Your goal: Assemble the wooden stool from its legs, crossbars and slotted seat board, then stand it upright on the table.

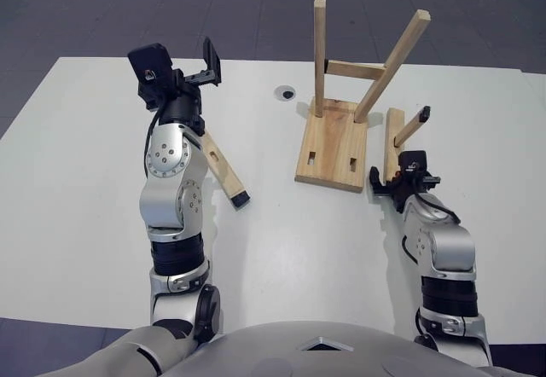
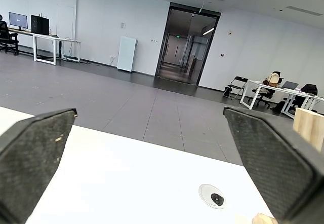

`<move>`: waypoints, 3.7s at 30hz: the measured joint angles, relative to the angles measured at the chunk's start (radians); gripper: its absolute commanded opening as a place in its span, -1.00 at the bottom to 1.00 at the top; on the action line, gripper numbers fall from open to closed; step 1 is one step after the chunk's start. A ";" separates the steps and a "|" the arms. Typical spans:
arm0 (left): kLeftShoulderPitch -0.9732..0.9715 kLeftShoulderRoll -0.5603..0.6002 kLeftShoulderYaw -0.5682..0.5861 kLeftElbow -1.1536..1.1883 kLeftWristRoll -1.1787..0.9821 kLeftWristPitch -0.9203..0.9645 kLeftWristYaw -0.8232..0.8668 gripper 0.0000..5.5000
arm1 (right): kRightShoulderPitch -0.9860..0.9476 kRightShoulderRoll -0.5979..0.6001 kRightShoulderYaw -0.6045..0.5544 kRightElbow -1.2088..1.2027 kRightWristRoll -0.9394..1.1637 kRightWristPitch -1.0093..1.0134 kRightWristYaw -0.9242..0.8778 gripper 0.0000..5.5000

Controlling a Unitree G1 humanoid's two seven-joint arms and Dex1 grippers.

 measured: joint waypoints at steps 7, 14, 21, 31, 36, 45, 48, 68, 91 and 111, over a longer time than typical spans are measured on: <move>-0.007 -0.012 0.008 -0.010 -0.004 0.085 0.024 0.96 | -0.109 -0.015 -0.025 -0.002 0.018 0.228 0.022 0.14; -0.033 -0.029 0.009 -0.010 -0.003 0.142 0.035 0.96 | -0.173 -0.018 -0.066 -0.002 0.033 0.366 0.033 -0.24; -0.033 -0.025 0.009 0.002 -0.001 0.179 0.032 0.96 | -0.176 -0.019 -0.069 0.005 0.032 0.349 0.048 -0.24; -0.035 0.008 0.196 -0.001 -0.143 0.219 -0.011 0.96 | -0.239 -0.073 -0.355 -0.035 0.101 -0.105 0.063 -0.24; -0.106 0.066 0.366 -0.063 -0.509 0.274 -0.145 0.96 | -0.338 -0.161 -0.308 -0.104 0.160 -0.358 0.230 -0.24; -0.378 0.069 0.210 -0.109 -0.954 0.366 -0.179 0.96 | -0.434 -0.199 -0.092 -0.184 0.298 -0.520 0.510 -0.24; -0.430 0.042 0.199 -0.032 -0.997 0.356 -0.128 0.96 | -0.367 -0.198 -0.011 -0.207 0.294 -0.545 0.560 -0.24; -0.408 0.124 0.163 0.040 -1.123 0.331 -0.053 -0.07 | -0.203 -0.216 0.113 -0.194 0.183 -0.660 0.624 -0.24; -0.316 0.159 0.072 0.045 -0.972 0.279 -0.077 -0.62 | -0.171 -0.270 0.180 -0.112 0.064 -0.728 0.645 0.10; 0.010 -0.011 -0.072 -0.107 -0.568 0.118 0.055 -0.62 | 0.076 -0.515 0.225 0.235 -0.098 -0.933 0.831 0.96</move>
